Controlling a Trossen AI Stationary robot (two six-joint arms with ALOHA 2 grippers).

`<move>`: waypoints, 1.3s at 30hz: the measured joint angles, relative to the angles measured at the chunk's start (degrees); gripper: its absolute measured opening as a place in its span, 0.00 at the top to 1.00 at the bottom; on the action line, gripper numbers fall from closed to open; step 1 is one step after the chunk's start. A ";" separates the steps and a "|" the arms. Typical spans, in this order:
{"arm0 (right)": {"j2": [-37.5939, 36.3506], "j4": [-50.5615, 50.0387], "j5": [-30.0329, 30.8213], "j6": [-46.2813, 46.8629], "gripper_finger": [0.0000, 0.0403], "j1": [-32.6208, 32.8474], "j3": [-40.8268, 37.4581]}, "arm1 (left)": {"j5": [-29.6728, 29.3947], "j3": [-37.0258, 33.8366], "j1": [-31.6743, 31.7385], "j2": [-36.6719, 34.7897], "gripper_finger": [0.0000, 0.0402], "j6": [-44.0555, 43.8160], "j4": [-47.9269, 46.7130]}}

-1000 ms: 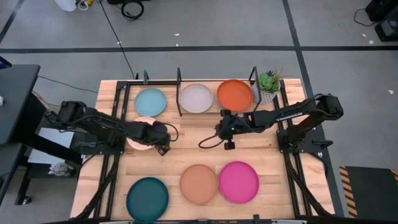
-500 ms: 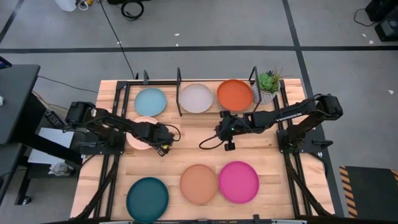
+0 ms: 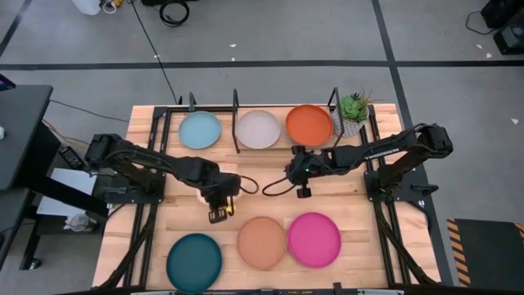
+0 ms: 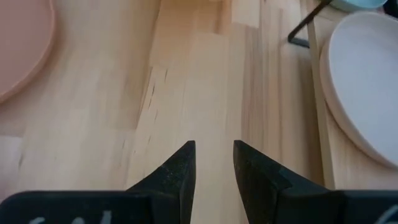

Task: Place and stack plates onto a shelf
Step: Stack the light orange plate on top of the gray plate on the shelf, then stack the light blue plate on top of the light orange plate on the shelf

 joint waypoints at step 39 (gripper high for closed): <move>-10.47 -7.34 10.54 9.84 0.72 5.92 -2.15 | -23.15 8.46 23.05 12.52 0.72 37.80 24.50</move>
